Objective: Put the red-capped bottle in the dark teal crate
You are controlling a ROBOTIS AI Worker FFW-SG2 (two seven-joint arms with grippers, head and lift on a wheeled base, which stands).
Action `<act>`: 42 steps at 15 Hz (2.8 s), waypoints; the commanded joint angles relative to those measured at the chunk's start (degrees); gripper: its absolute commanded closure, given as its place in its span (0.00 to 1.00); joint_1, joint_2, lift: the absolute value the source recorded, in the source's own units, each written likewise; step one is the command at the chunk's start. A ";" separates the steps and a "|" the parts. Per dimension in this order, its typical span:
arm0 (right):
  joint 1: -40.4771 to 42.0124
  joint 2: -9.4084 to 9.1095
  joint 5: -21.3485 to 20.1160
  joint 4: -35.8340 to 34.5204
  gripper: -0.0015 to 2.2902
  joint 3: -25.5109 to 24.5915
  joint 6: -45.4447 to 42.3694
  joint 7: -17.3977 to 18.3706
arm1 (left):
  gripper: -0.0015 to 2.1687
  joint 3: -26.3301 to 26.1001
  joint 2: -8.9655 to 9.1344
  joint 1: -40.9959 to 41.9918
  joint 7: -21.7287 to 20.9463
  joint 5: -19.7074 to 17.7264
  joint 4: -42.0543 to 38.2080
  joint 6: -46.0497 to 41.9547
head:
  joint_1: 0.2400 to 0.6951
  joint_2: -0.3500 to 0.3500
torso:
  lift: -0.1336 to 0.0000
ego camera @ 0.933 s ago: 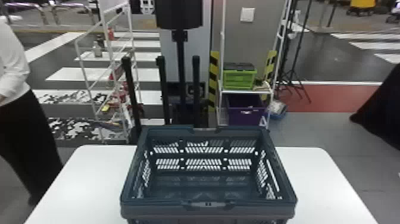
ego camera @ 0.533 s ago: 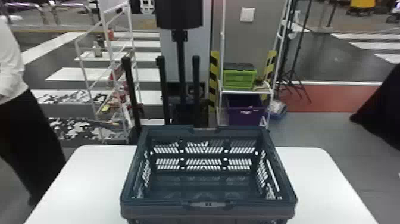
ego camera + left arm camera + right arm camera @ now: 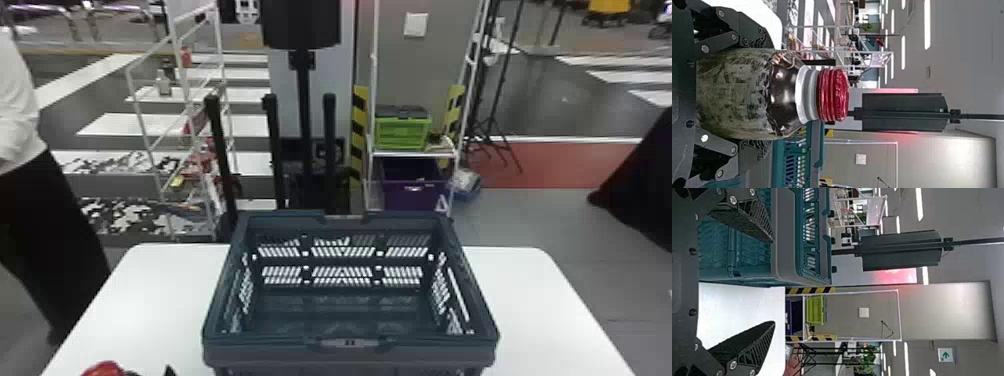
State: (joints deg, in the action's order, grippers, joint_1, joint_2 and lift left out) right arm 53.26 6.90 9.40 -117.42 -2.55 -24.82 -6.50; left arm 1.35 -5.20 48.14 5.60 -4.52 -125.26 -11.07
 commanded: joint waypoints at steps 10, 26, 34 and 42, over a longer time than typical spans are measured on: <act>0.97 -0.22 0.62 -0.27 0.07 -0.18 -2.82 0.00 | 0.99 3.66 -7.19 -37.42 -9.56 -1.72 -22.58 76.07 | 0.57 0.50 | 1.00; 1.76 -1.36 0.27 1.05 0.07 -0.53 -5.10 0.00 | 0.99 -43.19 -6.57 -95.43 -52.89 10.76 38.51 83.46 | 0.57 0.50 | 1.00; 1.76 -1.36 0.54 1.14 0.07 -0.62 -5.80 0.00 | 0.99 -52.42 2.83 -98.42 -57.99 20.34 72.70 54.28 | 0.57 0.50 | 1.00; 1.85 -1.63 0.54 1.14 0.07 -0.53 -6.16 0.00 | 0.99 -57.34 2.83 -97.80 -58.43 22.89 79.73 49.00 | 0.57 0.50 | 1.00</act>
State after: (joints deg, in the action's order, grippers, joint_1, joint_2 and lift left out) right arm 55.06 5.38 9.93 -116.28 -3.09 -30.86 -6.50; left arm -55.29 -2.37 -49.69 -52.83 18.13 -46.04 38.25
